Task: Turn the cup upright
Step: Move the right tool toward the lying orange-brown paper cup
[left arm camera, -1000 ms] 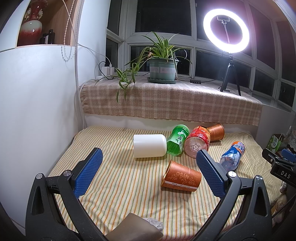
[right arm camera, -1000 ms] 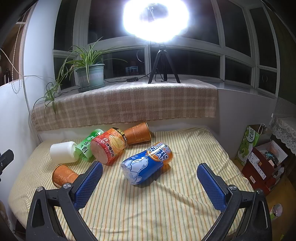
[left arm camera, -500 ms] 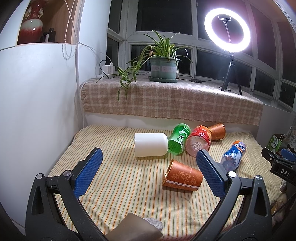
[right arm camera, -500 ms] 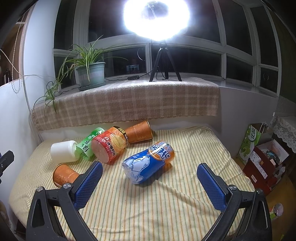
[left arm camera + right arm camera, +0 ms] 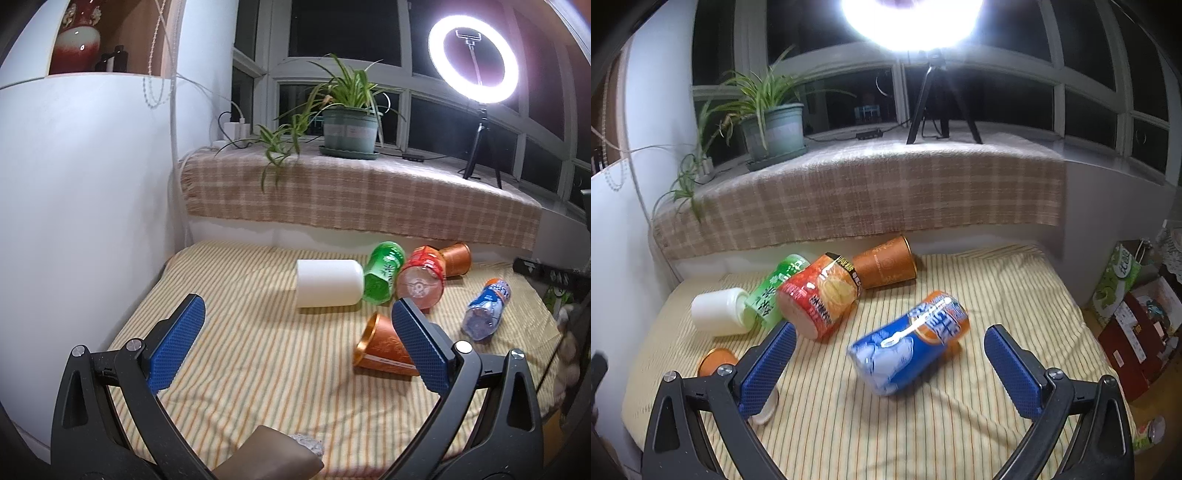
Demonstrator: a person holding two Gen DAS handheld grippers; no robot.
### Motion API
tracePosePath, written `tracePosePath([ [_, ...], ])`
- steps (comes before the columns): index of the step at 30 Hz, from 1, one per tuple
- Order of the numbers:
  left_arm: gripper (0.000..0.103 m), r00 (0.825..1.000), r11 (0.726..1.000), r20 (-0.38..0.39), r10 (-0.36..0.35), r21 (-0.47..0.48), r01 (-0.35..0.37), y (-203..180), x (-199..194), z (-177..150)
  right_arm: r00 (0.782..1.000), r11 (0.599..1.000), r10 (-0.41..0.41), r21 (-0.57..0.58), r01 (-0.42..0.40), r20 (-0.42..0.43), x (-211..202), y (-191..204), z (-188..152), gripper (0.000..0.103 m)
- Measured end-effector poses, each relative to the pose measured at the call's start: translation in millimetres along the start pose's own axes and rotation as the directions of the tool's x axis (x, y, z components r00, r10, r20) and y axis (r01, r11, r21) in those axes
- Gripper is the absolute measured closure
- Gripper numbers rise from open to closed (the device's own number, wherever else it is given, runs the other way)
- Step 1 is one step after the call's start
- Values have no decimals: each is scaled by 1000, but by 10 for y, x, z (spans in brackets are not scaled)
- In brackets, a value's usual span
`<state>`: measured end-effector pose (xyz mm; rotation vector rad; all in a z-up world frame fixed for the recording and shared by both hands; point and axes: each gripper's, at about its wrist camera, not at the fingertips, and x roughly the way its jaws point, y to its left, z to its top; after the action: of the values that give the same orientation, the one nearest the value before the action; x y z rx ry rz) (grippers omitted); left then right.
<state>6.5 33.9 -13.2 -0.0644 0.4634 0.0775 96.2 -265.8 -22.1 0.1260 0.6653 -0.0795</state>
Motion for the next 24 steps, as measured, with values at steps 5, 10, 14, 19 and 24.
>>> tracePosePath([
  [5, 0, 1000, 1000, -10, 22, -10, -22, 125, 27, -19, 995, 995, 52, 85, -44, -87, 415, -5, 265, 0],
  [10, 0, 999, 999, -19, 38, -28, -38, 254, 64, -30, 987, 985, 66, 166, -41, -147, 717, 32, 452, 1],
  [14, 0, 999, 998, -22, 45, -44, -46, 355, 63, -55, 975, 962, 69, 272, -9, -212, 989, 4, 582, 4],
  [19, 0, 998, 997, -30, 55, -61, -56, 483, 52, -75, 957, 925, 67, 377, 46, -282, 1300, -8, 673, 7],
  [24, 0, 997, 993, -30, 76, -87, -79, 643, 22, -93, 937, 874, 51, 470, 125, -345, 1590, -67, 714, 11],
])
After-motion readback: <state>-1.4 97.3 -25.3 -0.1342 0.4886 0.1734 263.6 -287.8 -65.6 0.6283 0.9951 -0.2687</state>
